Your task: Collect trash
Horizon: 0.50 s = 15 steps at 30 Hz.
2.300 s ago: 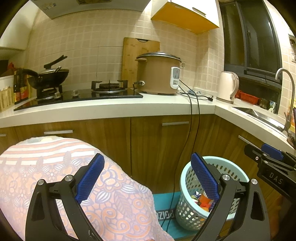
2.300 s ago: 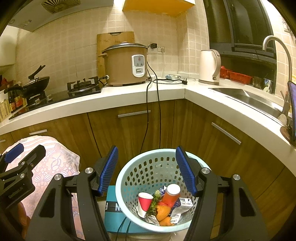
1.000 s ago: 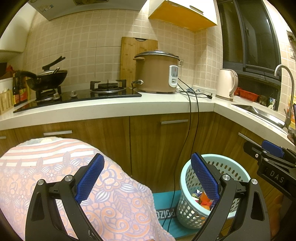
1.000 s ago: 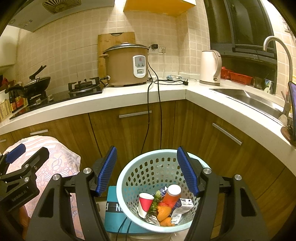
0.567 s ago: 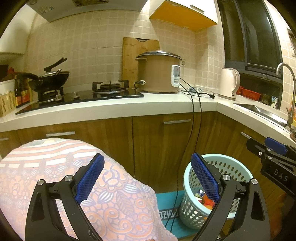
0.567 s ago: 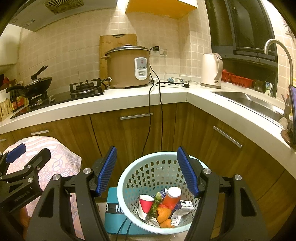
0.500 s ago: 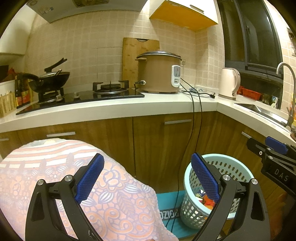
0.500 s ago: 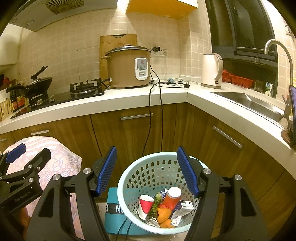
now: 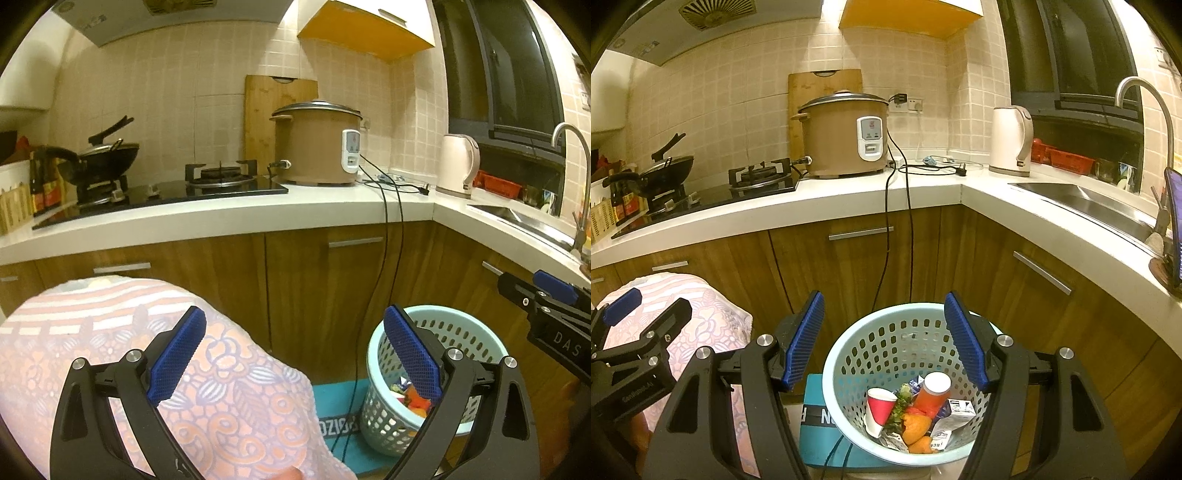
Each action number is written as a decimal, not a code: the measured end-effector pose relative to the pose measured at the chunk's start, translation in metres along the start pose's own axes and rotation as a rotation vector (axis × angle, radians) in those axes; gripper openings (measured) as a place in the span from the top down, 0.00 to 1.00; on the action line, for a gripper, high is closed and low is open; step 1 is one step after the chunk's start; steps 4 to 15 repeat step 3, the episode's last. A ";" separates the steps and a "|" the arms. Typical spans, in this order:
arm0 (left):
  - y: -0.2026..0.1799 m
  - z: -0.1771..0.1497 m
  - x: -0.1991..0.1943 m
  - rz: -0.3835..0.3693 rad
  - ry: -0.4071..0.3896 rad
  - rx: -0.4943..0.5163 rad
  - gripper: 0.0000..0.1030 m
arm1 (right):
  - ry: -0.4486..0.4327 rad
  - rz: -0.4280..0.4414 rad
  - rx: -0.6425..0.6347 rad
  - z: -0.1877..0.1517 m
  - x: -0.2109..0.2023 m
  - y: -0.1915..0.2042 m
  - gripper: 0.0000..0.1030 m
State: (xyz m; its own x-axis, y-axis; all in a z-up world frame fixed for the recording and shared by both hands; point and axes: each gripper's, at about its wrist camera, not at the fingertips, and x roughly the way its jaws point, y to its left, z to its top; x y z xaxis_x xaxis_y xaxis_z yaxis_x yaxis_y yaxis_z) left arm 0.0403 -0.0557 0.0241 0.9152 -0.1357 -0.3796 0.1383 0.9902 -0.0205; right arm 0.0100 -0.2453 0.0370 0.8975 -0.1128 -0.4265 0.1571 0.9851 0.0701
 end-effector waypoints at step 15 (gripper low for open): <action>0.003 0.001 0.001 -0.009 0.000 -0.012 0.08 | 0.002 -0.003 0.004 -0.001 0.000 -0.001 0.38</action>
